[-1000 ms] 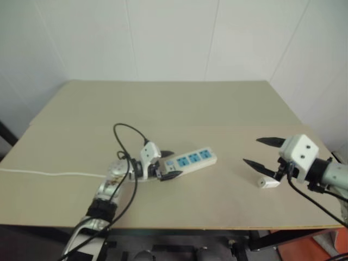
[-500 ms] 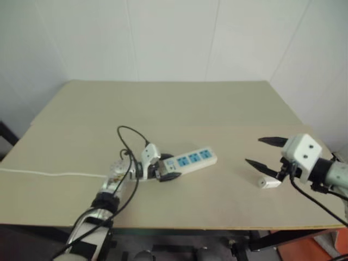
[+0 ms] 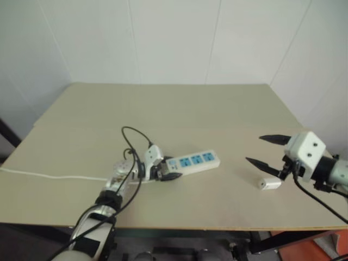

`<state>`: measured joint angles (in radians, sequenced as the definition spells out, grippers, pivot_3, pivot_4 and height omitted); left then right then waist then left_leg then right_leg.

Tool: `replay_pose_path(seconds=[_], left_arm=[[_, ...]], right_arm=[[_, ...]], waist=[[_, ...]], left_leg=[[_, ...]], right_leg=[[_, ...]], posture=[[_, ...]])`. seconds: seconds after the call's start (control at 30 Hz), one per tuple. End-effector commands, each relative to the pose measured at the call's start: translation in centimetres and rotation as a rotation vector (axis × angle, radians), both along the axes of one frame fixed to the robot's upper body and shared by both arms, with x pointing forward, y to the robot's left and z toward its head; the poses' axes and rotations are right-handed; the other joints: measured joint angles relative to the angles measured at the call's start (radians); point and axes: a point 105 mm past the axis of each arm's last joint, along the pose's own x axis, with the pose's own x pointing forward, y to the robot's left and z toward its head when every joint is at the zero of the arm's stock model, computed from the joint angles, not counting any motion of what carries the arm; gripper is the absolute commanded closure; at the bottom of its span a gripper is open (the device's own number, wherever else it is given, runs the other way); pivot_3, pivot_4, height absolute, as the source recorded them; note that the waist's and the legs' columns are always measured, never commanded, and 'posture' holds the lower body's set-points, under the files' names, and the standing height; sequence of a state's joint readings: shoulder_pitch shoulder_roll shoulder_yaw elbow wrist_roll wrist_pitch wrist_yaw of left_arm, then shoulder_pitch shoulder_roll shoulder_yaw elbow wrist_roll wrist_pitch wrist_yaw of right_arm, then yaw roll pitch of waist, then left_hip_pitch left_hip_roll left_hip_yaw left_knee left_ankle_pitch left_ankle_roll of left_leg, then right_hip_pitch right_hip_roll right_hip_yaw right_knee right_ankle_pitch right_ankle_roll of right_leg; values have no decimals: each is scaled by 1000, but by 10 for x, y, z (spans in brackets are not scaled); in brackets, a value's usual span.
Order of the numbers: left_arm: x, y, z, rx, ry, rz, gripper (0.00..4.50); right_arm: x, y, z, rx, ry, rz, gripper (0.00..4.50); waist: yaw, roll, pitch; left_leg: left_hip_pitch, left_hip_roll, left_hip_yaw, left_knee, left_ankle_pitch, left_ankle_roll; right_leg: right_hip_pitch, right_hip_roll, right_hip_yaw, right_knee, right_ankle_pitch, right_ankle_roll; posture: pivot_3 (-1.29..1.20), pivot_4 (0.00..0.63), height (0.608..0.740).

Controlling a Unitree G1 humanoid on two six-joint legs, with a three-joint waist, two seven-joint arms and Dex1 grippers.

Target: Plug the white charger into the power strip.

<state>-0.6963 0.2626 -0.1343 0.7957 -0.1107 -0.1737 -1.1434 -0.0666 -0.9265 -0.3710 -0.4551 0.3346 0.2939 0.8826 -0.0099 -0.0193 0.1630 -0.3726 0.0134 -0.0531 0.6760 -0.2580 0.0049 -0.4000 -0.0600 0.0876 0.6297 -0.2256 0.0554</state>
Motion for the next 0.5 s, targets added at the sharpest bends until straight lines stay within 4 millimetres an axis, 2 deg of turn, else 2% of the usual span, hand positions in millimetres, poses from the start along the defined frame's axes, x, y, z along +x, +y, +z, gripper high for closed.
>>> replay_pose_path(seconds=[0.03,0.2,0.33,0.5], left_arm=[[-8,-3,-15,23,52,-18,1207],[-12,-3,-11,43,20,-52,1207],[-26,-7,-2,34,-16,-133,1207],[-46,-8,4,69,-41,-246,1207]], right_arm=[[-4,1,8,-7,-21,12,650],[-3,1,-1,-45,28,53,650],[-1,-3,-1,-93,70,102,650],[10,-12,13,-105,101,95,650]], waist=[[0,0,0],[-3,0,0],[-5,0,0],[-5,0,0]], left_leg=[[0,0,0,0,0,0],[0,0,0,0,0,0],[0,0,0,-1,0,0],[-1,0,0,-1,0,0]], right_leg=[[0,0,0,0,0,0],[0,0,0,0,0,0],[-1,0,0,0,0,0],[-2,0,0,0,0,0]], posture=[[0,150,740],[0,150,740],[0,150,740],[0,150,740]])
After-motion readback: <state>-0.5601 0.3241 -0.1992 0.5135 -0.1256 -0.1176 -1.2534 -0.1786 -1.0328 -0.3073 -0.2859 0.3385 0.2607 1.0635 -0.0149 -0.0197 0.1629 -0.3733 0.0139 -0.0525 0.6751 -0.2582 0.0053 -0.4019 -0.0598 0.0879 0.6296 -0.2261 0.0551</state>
